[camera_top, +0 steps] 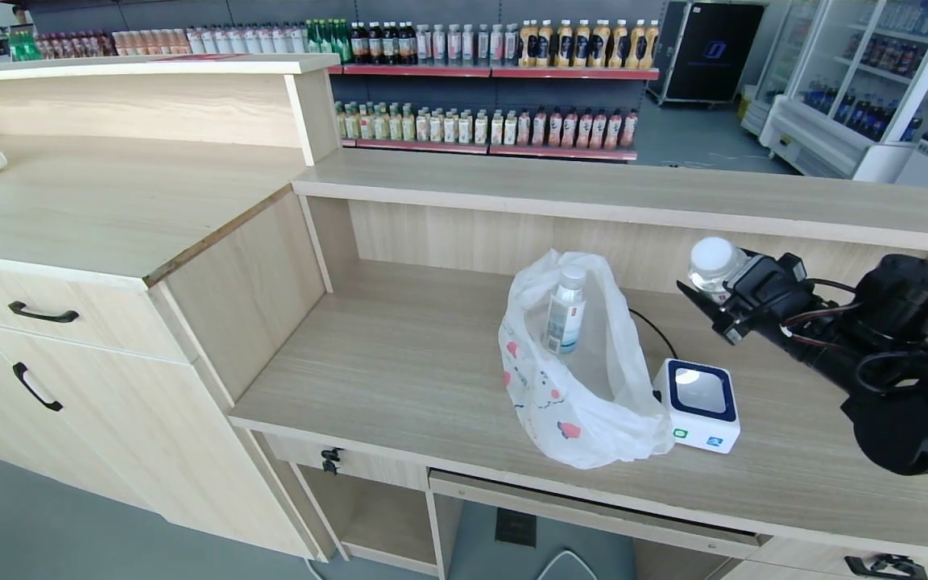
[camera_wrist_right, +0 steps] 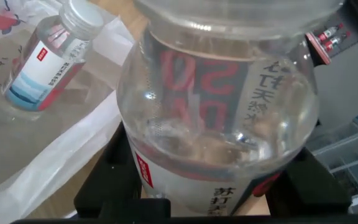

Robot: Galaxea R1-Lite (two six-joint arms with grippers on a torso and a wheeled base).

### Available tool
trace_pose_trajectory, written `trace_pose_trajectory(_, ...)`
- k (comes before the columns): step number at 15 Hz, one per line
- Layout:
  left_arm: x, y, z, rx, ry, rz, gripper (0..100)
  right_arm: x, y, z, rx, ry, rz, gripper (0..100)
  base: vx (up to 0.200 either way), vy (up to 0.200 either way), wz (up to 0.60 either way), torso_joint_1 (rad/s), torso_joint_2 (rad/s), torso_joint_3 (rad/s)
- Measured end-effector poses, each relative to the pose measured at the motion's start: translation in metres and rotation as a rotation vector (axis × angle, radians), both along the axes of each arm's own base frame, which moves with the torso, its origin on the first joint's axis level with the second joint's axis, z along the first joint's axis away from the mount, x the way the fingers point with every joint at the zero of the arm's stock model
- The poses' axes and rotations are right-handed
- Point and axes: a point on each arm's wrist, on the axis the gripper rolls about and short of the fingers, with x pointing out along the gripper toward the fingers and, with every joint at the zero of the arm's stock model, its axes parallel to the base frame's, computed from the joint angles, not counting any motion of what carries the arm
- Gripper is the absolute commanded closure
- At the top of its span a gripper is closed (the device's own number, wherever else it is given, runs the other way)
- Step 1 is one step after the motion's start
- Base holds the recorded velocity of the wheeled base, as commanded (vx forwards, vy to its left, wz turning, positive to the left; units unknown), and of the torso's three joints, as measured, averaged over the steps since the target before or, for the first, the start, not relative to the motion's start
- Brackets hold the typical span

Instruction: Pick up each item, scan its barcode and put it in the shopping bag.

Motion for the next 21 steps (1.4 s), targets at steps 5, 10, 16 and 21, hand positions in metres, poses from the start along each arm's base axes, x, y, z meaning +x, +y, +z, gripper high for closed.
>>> trace_pose_trajectory(5, 0.0, 0.0, 0.0, 0.0, 0.0, 0.001, 0, 0.008, -0.005, -0.018, -0.014, 0.006, 0.043, 100, 0.0, 0.0, 0.0, 0.0, 0.0, 0.0)
trace_pose_trajectory(10, 0.0, 0.0, 0.0, 0.0, 0.0, 0.0, 0, 0.013, -0.018, -0.032, -0.052, 0.018, 0.089, 100, 0.0, 0.0, 0.0, 0.0, 0.0, 0.0)
trace_pose_trajectory(16, 0.0, 0.0, 0.0, 0.0, 0.0, 0.001, 0, 0.018, -0.016, -0.045, -0.101, -0.001, 0.17, 100, 0.0, 0.0, 0.0, 0.0, 0.0, 0.0)
trace_pose_trajectory(21, 0.0, 0.0, 0.0, 0.0, 0.0, 0.0, 0, 0.021, -0.016, -0.052, -0.122, 0.002, 0.195, 100, 0.0, 0.0, 0.0, 0.0, 0.0, 0.0)
